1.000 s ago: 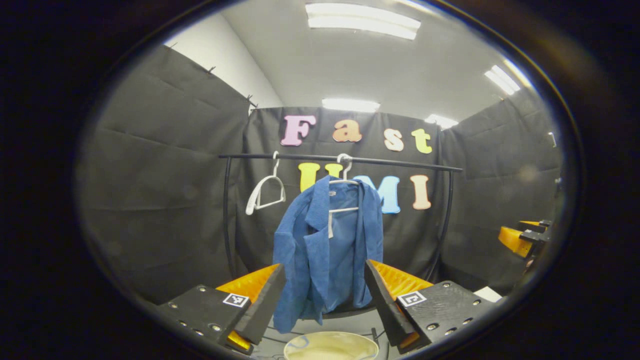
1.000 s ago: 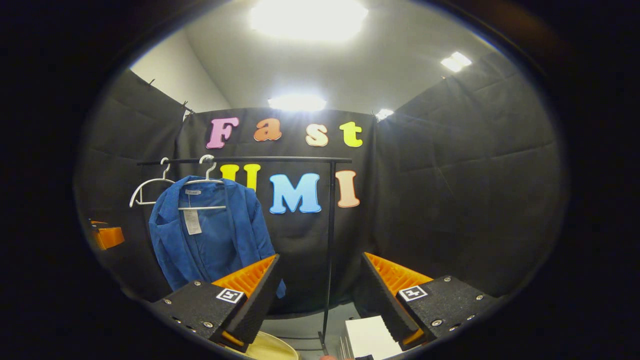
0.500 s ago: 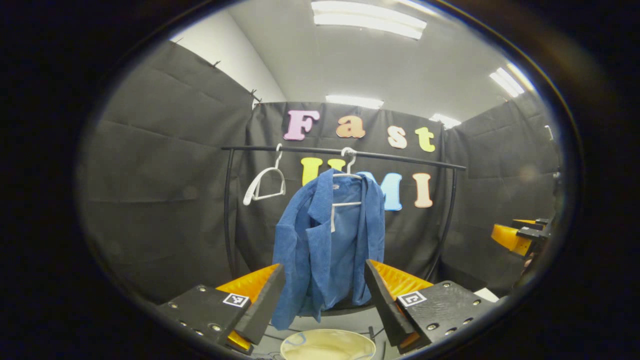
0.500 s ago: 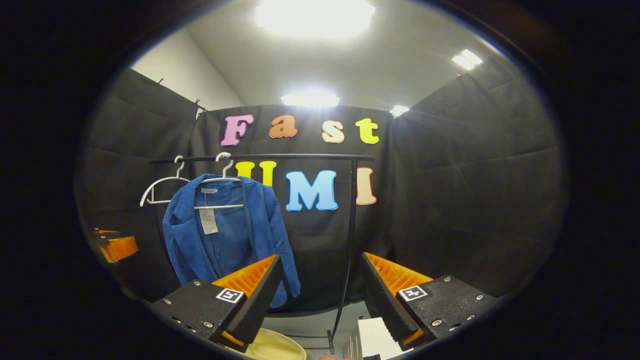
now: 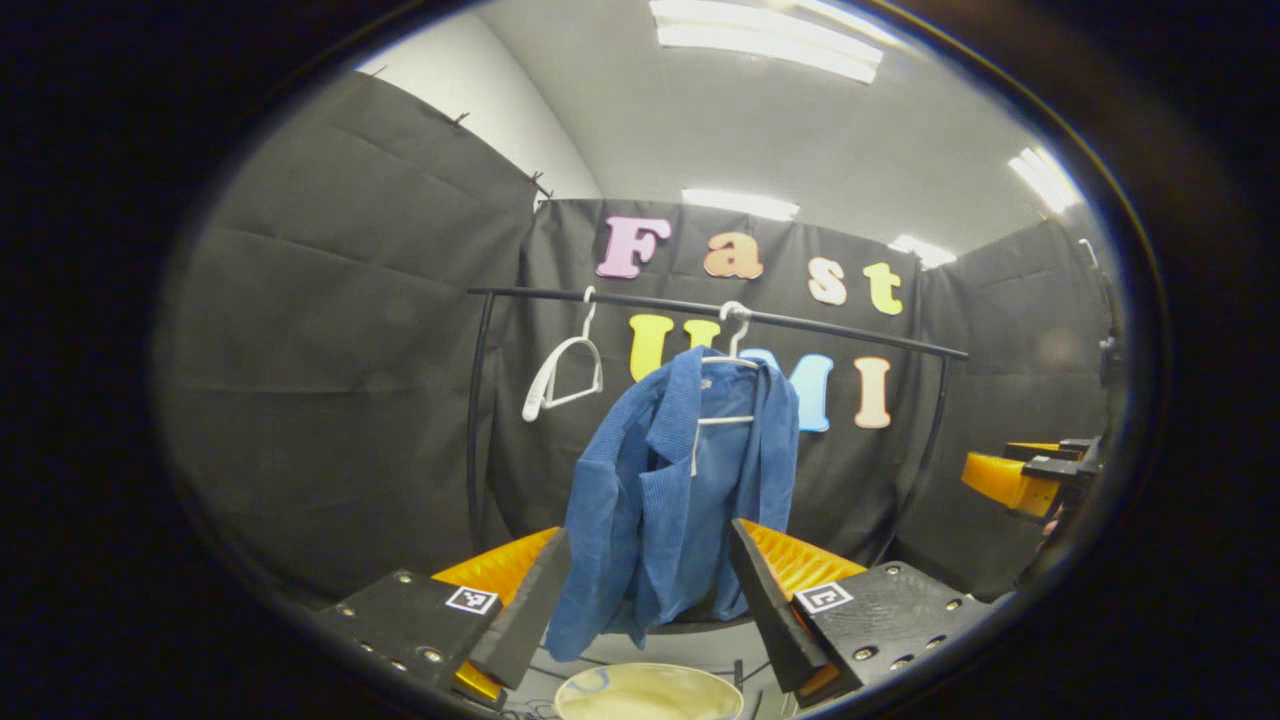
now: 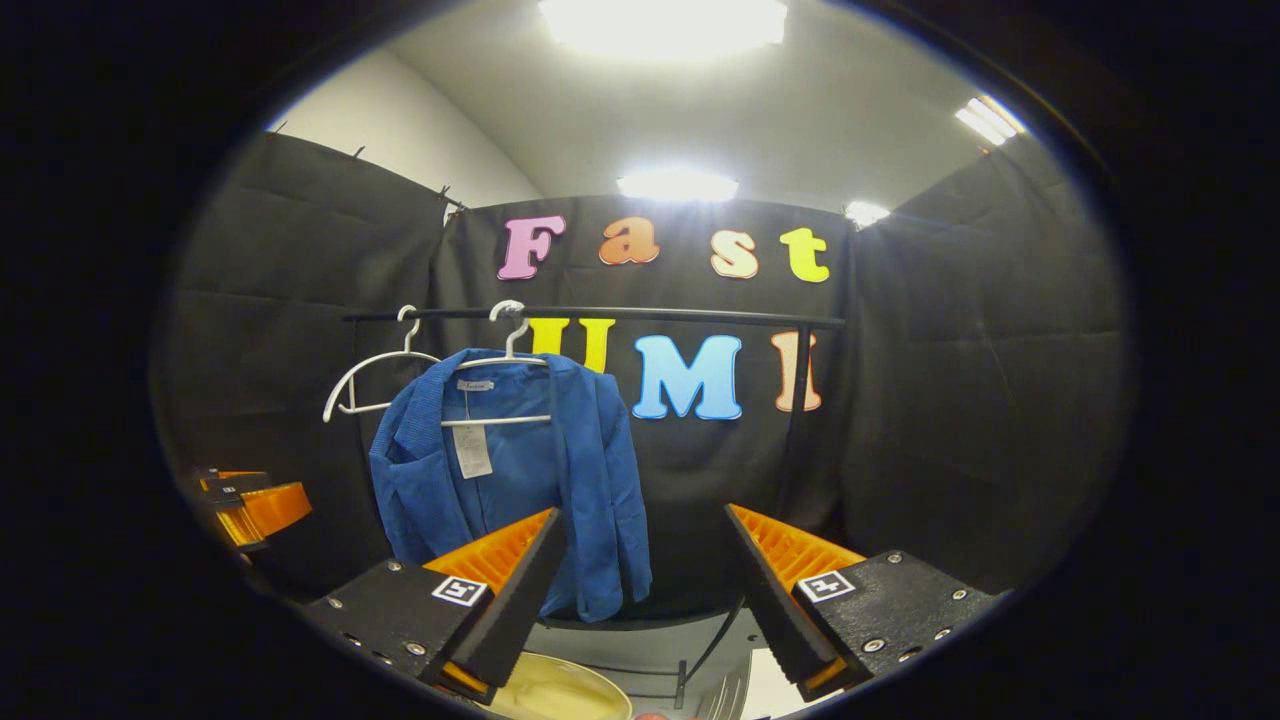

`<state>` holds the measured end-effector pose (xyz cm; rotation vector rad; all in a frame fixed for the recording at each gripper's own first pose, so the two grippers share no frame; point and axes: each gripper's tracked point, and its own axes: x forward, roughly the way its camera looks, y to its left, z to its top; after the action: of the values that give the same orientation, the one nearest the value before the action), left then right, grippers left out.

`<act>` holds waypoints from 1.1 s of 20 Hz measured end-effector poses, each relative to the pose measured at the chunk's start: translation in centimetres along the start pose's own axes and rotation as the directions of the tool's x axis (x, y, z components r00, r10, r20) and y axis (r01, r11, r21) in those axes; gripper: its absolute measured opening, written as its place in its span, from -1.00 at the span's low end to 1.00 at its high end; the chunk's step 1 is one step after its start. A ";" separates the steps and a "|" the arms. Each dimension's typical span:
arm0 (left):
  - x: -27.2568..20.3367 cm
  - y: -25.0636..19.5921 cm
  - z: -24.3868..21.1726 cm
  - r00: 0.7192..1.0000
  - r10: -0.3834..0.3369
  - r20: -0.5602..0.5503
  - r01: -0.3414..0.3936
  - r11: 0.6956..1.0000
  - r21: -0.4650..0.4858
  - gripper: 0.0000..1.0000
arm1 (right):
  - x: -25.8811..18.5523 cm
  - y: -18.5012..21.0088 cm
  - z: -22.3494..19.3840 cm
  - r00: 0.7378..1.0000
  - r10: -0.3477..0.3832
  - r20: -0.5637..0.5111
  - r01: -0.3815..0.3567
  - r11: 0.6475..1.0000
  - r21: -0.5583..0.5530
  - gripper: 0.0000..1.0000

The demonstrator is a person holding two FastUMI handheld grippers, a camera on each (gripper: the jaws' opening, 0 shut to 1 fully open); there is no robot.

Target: Grasp the clothes on the hanger with both hands and then place them into the laundry hamper below.

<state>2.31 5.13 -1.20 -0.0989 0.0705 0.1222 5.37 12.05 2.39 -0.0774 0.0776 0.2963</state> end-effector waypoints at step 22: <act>17.5 -3.4 1.9 0.973 0.229 -0.041 -0.232 0.969 -0.087 0.93 | 25.6 6.1 -0.8 0.943 0.322 -0.079 -0.318 0.946 0.060 0.93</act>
<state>20.22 3.99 -0.37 -0.1842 0.1067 0.3565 27.90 25.16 -1.00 -0.0310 0.1852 0.6174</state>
